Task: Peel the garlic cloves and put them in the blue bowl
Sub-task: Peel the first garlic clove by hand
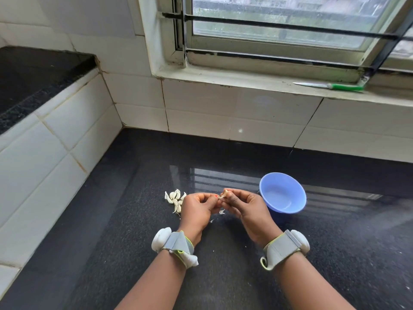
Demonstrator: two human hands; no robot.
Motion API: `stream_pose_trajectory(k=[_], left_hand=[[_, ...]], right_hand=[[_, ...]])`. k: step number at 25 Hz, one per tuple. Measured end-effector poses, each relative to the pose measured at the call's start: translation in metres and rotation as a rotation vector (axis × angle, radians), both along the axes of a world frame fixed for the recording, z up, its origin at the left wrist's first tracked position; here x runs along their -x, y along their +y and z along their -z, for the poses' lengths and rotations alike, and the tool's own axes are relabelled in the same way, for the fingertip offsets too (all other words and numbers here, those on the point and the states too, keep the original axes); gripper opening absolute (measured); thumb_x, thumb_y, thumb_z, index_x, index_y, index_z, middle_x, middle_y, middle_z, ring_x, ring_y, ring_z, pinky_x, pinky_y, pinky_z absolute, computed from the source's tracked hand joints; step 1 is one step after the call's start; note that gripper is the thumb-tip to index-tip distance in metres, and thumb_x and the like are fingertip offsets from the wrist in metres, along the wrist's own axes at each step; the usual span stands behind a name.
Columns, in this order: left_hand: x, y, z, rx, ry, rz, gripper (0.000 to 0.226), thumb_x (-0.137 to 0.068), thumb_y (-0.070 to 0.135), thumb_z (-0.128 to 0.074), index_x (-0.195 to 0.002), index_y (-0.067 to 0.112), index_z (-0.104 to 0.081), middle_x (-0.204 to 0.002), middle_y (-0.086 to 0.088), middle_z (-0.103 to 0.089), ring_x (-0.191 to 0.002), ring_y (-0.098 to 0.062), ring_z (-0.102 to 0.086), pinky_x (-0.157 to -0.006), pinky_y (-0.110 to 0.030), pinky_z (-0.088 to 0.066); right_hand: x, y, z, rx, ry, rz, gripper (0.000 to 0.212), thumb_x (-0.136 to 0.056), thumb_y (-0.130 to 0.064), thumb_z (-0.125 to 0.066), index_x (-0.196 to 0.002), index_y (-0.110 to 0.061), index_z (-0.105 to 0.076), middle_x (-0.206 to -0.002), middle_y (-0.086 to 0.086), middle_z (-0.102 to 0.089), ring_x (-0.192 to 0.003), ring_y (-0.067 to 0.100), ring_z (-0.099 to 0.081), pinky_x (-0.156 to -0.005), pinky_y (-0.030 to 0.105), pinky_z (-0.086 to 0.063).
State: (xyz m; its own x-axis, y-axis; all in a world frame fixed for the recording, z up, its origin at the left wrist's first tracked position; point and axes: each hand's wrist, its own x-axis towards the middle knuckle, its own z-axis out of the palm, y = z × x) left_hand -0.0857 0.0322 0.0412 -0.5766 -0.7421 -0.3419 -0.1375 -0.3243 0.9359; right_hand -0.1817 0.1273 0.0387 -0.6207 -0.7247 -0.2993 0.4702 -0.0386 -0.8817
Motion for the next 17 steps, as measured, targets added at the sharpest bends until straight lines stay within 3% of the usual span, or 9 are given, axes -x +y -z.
stream_pose_trajectory(k=[3,8,12,14,17], left_hand=[[0.0,0.001,0.001,0.028,-0.018,-0.007,0.019,-0.089,0.0,-0.059,-0.073,0.006,-0.067,-0.065,-0.007,-0.068,-0.061,-0.014,-0.065,-0.062,-0.024,-0.057],[0.002,0.001,0.009,0.237,-0.16,0.04,0.022,-0.082,0.006,-0.065,-0.063,0.018,-0.067,-0.065,-0.008,-0.07,-0.068,-0.026,-0.069,-0.075,-0.043,-0.058],[0.002,0.004,0.007,0.566,-0.342,0.173,0.01,-0.082,0.015,-0.065,-0.08,0.012,-0.074,-0.08,-0.004,-0.074,-0.076,-0.018,-0.066,-0.075,-0.029,-0.051],[0.004,0.006,0.006,0.697,-0.401,0.226,0.017,-0.086,0.018,-0.06,-0.086,0.01,-0.074,-0.089,-0.007,-0.073,-0.085,-0.024,-0.065,-0.077,-0.033,-0.048],[0.006,0.008,0.007,0.735,-0.433,0.231,0.021,-0.089,0.022,-0.057,-0.084,0.009,-0.073,-0.088,-0.009,-0.073,-0.086,-0.027,-0.064,-0.077,-0.038,-0.047]], right_hand=[[0.003,0.0,0.002,0.032,-0.123,0.039,0.018,-0.09,-0.005,-0.059,-0.105,0.002,-0.067,-0.088,0.014,-0.072,-0.08,0.016,-0.07,-0.074,0.022,-0.058],[0.004,-0.002,-0.001,0.03,-0.211,0.164,0.014,-0.092,-0.003,-0.057,-0.099,0.003,-0.067,-0.082,0.012,-0.07,-0.073,0.013,-0.07,-0.071,0.02,-0.059],[0.007,0.002,-0.002,-0.026,-0.139,0.159,0.018,-0.094,-0.004,-0.056,-0.108,0.001,-0.065,-0.085,0.013,-0.07,-0.077,0.016,-0.069,-0.075,0.024,-0.06],[0.006,0.003,-0.002,-0.049,-0.091,0.108,0.02,-0.094,-0.003,-0.055,-0.111,0.0,-0.065,-0.089,0.014,-0.071,-0.083,0.02,-0.069,-0.08,0.029,-0.06],[0.004,0.004,-0.002,-0.084,-0.055,0.06,0.02,-0.093,-0.002,-0.057,-0.111,-0.004,-0.067,-0.096,0.016,-0.071,-0.091,0.024,-0.07,-0.085,0.032,-0.059]])
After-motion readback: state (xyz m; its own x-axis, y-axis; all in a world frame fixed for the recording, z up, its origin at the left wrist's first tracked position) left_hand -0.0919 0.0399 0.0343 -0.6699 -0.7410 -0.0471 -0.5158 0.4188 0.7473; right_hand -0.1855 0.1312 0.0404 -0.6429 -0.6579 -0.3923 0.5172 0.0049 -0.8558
